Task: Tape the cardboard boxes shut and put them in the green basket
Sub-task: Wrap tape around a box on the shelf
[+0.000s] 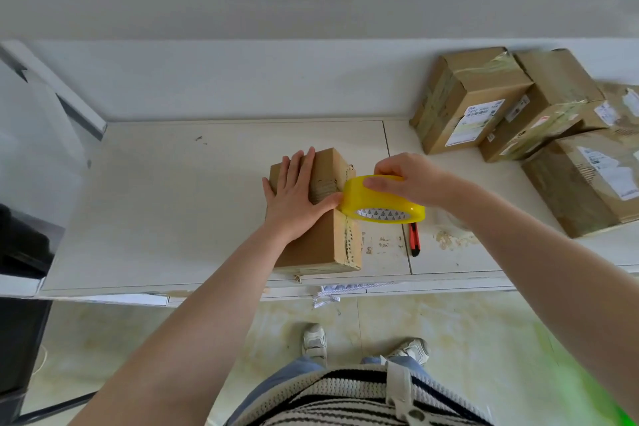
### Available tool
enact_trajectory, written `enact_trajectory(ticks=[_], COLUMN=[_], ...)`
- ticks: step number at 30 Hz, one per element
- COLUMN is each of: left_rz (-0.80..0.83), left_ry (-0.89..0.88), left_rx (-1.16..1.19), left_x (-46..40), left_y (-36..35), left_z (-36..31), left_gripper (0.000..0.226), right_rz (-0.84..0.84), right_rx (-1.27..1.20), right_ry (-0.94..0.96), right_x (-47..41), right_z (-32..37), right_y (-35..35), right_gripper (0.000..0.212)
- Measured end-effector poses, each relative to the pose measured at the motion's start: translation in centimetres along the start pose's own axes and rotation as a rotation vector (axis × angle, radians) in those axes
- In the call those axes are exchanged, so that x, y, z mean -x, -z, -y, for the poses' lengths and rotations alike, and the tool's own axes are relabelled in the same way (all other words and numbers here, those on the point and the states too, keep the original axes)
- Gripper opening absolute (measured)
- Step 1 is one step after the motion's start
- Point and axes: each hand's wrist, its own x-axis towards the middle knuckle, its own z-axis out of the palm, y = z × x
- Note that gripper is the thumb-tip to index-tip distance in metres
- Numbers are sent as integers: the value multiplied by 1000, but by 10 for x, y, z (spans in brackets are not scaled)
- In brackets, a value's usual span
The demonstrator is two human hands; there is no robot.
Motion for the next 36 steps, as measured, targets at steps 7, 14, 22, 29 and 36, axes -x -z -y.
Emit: enact_trajectory(ticks=[7, 14, 22, 29, 36], left_rz=[32, 131, 22, 47, 20], left_ry=[54, 179, 401, 378, 388], left_rx=[129, 360, 725, 895, 1003], left_x=[4, 17, 24, 29, 32], left_y=[12, 40, 48, 43, 29], left_z=[9, 23, 12, 21, 25], left_gripper=[100, 92, 64, 57, 34], right_rz=[-61, -33, -161, -48, -12], right_rx=[457, 194, 316, 283, 330], right_ry=[-121, -123, -160, -78, -18], right_x=[-2, -8, -28, -26, -29], right_z=[1, 15, 64, 73, 86], right_y=[-8, -13, -20, -3, 17], right_gripper=[58, 49, 48, 56, 60])
